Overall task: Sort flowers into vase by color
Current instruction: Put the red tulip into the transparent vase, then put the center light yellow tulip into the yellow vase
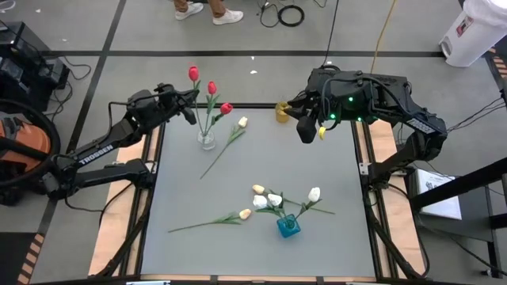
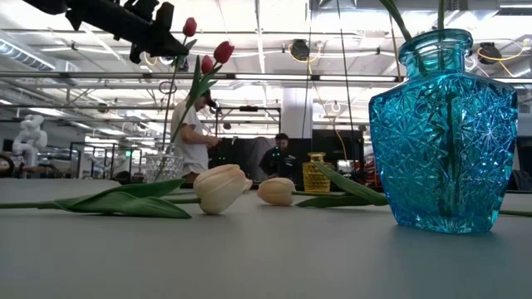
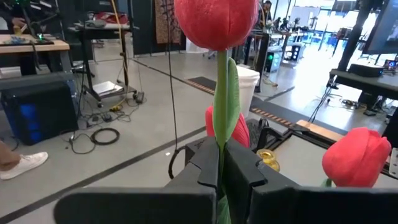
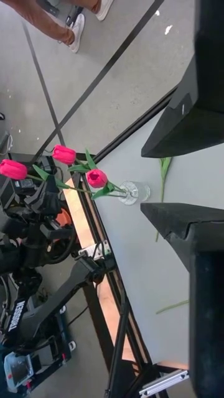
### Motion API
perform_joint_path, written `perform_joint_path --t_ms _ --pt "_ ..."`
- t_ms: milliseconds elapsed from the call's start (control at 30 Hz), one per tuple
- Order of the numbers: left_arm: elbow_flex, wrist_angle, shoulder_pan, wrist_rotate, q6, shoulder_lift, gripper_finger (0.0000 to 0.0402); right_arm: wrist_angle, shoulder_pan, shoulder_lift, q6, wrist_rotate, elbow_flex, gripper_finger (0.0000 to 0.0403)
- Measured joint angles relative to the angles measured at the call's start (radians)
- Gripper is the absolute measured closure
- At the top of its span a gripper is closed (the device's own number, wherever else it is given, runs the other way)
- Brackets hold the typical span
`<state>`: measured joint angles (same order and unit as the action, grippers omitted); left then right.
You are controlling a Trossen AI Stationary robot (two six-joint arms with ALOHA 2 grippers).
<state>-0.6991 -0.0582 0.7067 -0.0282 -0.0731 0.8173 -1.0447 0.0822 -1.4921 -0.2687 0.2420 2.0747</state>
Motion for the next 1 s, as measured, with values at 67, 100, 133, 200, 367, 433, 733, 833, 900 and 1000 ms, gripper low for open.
perform_joint_path --t_ms 67,100,133,200,367,433,733,833,900,1000 --pt "0.0 0.0 0.0 0.0 0.0 0.0 0.039 0.0 0.0 0.0 0.0 0.0 0.0 0.0284" --pt "0.0 0.0 0.0 0.0 0.0 0.0 0.0386 0.0 0.0 0.0 0.001 0.0 0.0 0.0284" --pt "0.0 0.001 0.0 0.0 0.0 0.0 0.0382 0.0 0.0 0.0 0.003 0.0 0.0 0.0284" --pt "0.0 0.004 0.0 0.0 0.001 0.0 0.0372 0.0 0.0 0.0 0.004 0.0 0.0 0.0284" --pt "0.0 0.047 0.0 0.0 0.001 0.001 0.0337 0.0 0.0 0.0 0.017 0.0 0.0 0.0284" --pt "0.0 0.067 0.0 0.006 0.001 0.001 0.0322 0.0 0.0 0.0 0.023 0.0 0.0 0.0284" --pt "0.0 0.145 0.0 0.048 -0.024 -0.001 0.0267 0.0 0.0 0.0 0.046 0.0 0.0 0.0284" --pt "0.0 0.196 0.0 0.069 -0.052 -0.007 0.0265 -0.001 0.0 0.0 0.056 0.0 0.0 0.0284" --pt "-0.005 0.233 0.0 0.086 -0.074 -0.014 0.0264 -0.005 0.0 0.0 0.061 0.0 0.0 0.0284" --pt "-0.026 0.315 0.0 0.109 -0.079 -0.031 0.0264 -0.018 0.0 0.0 0.072 0.0 0.0 0.0284"
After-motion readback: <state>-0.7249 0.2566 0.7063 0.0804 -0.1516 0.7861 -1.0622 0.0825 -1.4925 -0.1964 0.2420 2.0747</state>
